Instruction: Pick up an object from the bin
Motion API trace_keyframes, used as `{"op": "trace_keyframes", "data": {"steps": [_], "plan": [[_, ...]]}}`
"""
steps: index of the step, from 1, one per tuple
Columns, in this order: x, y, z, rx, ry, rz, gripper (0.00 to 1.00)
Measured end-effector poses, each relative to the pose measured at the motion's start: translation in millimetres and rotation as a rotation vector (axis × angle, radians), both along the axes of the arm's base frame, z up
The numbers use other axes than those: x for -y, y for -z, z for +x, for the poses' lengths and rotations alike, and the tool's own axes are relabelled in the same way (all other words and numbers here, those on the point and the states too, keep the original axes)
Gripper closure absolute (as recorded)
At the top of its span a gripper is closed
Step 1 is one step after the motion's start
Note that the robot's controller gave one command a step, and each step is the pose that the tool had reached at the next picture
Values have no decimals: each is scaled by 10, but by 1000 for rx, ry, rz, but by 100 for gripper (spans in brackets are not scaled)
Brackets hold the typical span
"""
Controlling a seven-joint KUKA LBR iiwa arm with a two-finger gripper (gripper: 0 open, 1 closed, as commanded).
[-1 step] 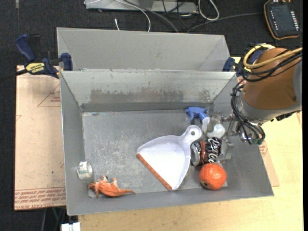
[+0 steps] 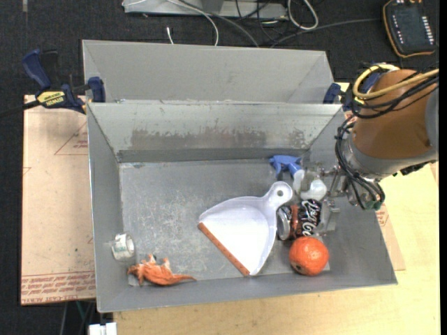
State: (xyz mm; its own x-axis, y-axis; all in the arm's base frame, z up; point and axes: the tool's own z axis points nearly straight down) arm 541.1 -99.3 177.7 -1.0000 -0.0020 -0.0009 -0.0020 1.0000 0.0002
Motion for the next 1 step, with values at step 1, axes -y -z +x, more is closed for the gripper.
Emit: {"op": "trace_keyframes", "data": {"steps": [1], "plan": [[-367,249,-508,-4,-190,2,0]]}}
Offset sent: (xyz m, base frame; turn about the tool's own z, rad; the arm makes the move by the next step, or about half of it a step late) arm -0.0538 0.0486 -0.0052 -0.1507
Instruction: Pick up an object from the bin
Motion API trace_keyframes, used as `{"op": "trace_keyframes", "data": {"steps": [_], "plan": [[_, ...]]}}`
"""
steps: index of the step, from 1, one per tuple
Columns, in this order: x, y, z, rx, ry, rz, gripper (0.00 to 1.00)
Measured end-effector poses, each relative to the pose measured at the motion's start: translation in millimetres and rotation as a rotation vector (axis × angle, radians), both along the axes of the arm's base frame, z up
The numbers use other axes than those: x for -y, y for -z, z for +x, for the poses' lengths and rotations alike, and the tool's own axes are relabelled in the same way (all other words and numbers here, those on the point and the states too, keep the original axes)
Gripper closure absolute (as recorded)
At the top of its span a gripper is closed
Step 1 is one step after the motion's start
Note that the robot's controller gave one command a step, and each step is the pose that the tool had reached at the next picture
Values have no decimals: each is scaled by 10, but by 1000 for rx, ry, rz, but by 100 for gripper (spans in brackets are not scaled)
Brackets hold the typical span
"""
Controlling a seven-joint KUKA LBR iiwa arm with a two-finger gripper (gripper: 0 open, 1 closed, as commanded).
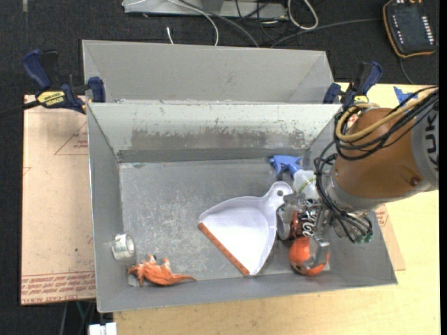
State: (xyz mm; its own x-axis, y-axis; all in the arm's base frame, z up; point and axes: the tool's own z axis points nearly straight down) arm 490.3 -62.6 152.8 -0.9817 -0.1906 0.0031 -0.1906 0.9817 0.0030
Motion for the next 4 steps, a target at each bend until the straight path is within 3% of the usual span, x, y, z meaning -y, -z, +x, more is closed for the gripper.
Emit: {"op": "trace_keyframes", "data": {"steps": [1,2,3,4], "plan": [[-130,-195,-20,9,38,-1,0],[32,470,25,0,40,1,100],[31,470,26,0,39,1,100],[-443,386,419,6,-87,4,100]]}}
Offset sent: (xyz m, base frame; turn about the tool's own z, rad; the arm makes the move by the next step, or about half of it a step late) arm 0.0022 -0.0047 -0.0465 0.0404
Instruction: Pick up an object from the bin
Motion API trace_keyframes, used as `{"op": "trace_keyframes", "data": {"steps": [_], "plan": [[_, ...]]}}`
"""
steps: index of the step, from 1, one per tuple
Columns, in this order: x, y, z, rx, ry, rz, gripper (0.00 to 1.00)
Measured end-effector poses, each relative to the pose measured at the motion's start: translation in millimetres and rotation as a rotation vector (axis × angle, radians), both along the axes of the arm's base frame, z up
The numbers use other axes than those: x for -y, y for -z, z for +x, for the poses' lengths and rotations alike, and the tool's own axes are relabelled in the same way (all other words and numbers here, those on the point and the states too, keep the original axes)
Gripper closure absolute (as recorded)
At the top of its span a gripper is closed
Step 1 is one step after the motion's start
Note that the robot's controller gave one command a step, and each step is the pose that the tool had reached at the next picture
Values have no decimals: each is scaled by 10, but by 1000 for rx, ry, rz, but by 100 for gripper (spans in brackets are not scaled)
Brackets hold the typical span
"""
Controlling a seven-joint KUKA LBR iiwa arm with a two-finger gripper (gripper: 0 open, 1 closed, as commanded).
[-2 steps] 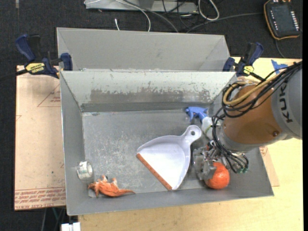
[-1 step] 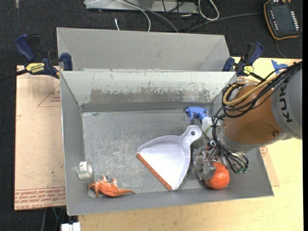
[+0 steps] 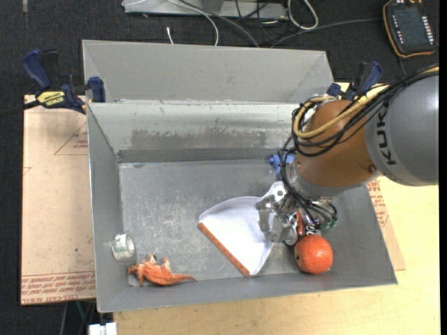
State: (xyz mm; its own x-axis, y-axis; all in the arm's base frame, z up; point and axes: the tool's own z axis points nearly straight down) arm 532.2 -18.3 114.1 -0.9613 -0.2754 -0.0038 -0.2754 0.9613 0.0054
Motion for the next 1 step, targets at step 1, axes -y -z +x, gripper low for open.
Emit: {"op": "trace_keyframes", "data": {"steps": [1], "plan": [[296,31,-389,-8,112,-3,0]]}}
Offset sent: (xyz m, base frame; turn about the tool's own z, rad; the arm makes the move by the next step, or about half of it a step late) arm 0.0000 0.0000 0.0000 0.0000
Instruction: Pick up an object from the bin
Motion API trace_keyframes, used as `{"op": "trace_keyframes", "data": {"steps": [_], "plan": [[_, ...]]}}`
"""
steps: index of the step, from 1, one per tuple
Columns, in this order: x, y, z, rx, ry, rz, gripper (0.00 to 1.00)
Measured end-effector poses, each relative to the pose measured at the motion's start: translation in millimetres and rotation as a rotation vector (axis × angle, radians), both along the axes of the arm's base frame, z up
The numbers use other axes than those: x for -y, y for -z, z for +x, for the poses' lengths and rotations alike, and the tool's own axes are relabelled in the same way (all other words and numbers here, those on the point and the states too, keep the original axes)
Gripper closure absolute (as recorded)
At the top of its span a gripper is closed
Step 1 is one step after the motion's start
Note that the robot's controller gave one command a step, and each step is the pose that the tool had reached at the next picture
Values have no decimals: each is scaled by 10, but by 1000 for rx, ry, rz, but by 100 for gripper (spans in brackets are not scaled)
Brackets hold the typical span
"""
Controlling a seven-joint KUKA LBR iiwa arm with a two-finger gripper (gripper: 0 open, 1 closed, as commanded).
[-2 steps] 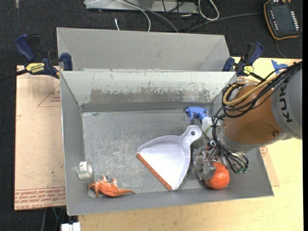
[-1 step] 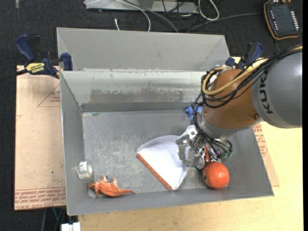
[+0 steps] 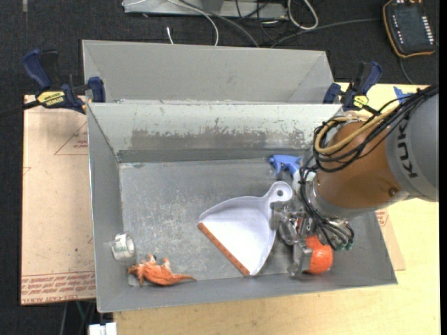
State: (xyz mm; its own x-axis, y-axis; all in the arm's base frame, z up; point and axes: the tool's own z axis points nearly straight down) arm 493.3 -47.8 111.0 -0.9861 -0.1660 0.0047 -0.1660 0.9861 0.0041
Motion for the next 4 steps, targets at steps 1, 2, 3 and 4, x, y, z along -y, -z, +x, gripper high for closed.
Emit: {"op": "trace_keyframes", "data": {"steps": [1,2,3,4], "plan": [[-4,-2,2,0,-1,0,0],[-125,-51,63,0,-7,0,0],[95,387,-41,22,-372,0,0],[-91,199,73,5,-300,2,0]]}}
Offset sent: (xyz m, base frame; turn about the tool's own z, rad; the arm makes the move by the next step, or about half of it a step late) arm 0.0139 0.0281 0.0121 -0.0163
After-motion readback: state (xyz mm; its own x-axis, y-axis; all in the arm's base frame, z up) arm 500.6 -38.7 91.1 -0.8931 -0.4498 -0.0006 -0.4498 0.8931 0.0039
